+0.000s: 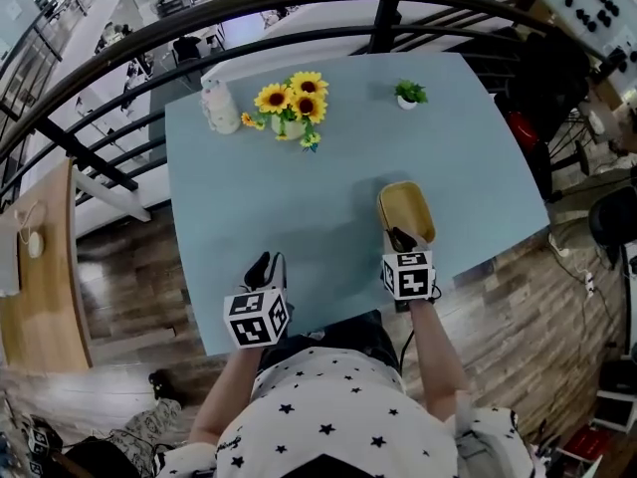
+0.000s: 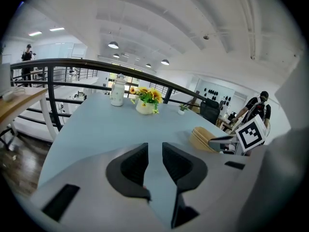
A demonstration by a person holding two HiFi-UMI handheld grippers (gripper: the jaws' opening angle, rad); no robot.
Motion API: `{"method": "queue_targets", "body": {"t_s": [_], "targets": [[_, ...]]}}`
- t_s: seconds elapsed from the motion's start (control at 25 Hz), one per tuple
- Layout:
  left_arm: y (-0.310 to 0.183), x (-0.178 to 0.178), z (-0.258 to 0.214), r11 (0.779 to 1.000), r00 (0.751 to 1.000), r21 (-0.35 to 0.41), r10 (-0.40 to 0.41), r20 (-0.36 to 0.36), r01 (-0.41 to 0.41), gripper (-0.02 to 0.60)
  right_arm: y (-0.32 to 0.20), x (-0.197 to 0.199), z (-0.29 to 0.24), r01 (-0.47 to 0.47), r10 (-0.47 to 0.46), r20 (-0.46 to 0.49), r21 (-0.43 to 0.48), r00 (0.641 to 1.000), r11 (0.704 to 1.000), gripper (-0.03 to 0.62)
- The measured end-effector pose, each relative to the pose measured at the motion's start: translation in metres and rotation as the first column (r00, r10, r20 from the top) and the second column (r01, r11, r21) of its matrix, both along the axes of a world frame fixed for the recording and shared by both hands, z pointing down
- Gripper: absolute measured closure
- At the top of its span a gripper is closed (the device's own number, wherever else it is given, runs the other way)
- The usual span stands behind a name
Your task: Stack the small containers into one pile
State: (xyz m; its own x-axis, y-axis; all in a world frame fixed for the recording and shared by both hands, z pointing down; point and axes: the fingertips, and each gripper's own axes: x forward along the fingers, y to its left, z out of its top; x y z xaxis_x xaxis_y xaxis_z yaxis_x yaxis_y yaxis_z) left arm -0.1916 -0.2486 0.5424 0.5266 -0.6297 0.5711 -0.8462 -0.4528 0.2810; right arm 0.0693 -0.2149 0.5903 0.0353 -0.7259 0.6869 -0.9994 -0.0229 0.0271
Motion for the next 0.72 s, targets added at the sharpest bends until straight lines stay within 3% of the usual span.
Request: {"method": "queue_targets", "body": {"t_s": [0.36, 0.72], "targets": [[0.019, -0.002, -0.013, 0.998, 0.999, 0.033, -0.043, -0.022, 0.044, 0.491, 0.007, -0.024, -0.028, 0.071, -0.067, -0.049, 0.076, 0.997, 0.995, 0.537], [0.06, 0.009, -0.028, 0.992, 0.994, 0.068, -0.106, -0.041, 0.109, 0.519, 0.052, -0.058, -0.06, 0.181, -0.197, 0.107, 0.144, 0.975, 0.973, 0.537]]}}
